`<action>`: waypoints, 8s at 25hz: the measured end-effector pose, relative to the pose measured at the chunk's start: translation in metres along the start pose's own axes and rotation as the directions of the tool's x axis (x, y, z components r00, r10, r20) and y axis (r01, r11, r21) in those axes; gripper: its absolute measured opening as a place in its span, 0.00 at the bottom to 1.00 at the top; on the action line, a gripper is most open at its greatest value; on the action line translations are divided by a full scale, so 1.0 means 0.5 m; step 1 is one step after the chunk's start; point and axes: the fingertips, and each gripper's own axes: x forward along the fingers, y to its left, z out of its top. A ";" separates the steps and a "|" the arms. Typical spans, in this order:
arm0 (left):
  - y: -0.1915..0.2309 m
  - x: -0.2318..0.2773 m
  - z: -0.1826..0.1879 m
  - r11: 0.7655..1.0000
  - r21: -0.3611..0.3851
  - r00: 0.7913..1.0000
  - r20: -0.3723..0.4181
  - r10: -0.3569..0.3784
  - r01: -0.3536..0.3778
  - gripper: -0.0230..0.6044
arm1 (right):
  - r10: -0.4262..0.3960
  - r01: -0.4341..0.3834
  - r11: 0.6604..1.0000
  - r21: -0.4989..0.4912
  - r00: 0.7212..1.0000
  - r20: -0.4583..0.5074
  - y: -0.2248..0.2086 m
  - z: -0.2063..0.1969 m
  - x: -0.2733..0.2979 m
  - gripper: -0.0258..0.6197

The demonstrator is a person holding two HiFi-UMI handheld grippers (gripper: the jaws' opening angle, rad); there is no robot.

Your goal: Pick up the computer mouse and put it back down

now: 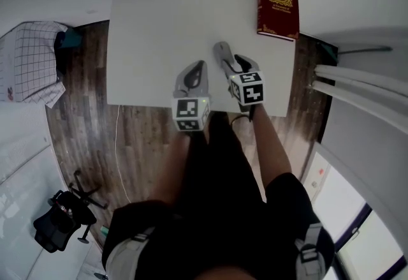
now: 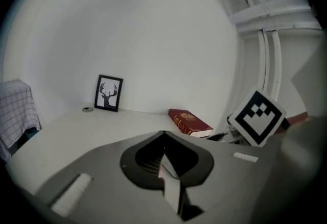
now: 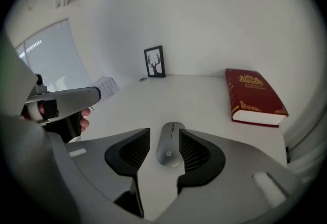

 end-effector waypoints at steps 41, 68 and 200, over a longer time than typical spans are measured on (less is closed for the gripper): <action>0.111 0.064 -0.033 0.995 -0.098 0.999 -0.045 0.004 -0.009 0.04 | -0.151 0.006 0.929 -0.370 0.919 -0.365 0.013 -0.077 0.164 0.46; 0.130 0.038 -0.010 0.998 -0.060 1.000 -0.007 0.024 -0.024 0.04 | -0.098 0.118 0.968 -0.223 0.990 0.101 0.042 0.056 0.070 0.45; -0.423 -0.472 0.313 0.977 0.207 0.830 0.552 -0.073 -0.052 0.04 | 0.040 0.210 0.965 -0.157 0.475 0.879 0.160 0.115 -0.841 0.44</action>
